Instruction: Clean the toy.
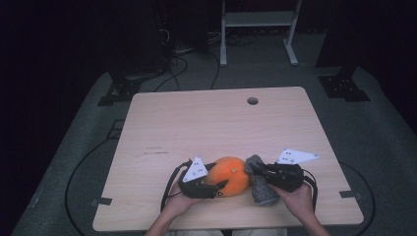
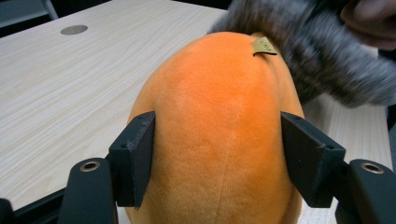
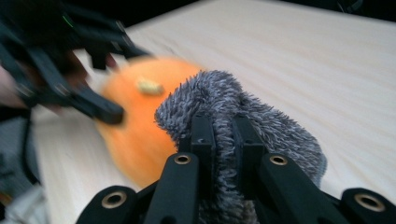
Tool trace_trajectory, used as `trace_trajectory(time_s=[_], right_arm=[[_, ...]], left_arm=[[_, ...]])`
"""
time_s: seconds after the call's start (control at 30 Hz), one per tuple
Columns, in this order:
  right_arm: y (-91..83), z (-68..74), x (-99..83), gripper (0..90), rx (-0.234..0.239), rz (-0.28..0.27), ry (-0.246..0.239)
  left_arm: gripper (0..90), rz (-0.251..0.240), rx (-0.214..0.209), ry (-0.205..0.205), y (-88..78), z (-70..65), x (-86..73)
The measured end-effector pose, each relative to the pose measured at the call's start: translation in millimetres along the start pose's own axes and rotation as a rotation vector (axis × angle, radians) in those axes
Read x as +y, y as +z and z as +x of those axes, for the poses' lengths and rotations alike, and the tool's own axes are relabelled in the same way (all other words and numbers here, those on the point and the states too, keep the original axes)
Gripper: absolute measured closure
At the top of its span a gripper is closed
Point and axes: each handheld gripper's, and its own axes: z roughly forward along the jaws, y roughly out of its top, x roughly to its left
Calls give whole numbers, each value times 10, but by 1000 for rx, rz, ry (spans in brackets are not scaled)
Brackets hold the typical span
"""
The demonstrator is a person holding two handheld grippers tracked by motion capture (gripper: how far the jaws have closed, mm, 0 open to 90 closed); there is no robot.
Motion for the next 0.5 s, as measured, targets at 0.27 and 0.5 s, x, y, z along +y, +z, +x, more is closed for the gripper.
trace_trajectory(time_s=[0.27,0.5], right_arm=[[90,7,-16,810,-2,50,-30],[5,27,52,810,49,-17,-32]], left_arm=[[343,20,-22,53,-28,-6,-29],[320,13,-42,50,-34,-15,-22]])
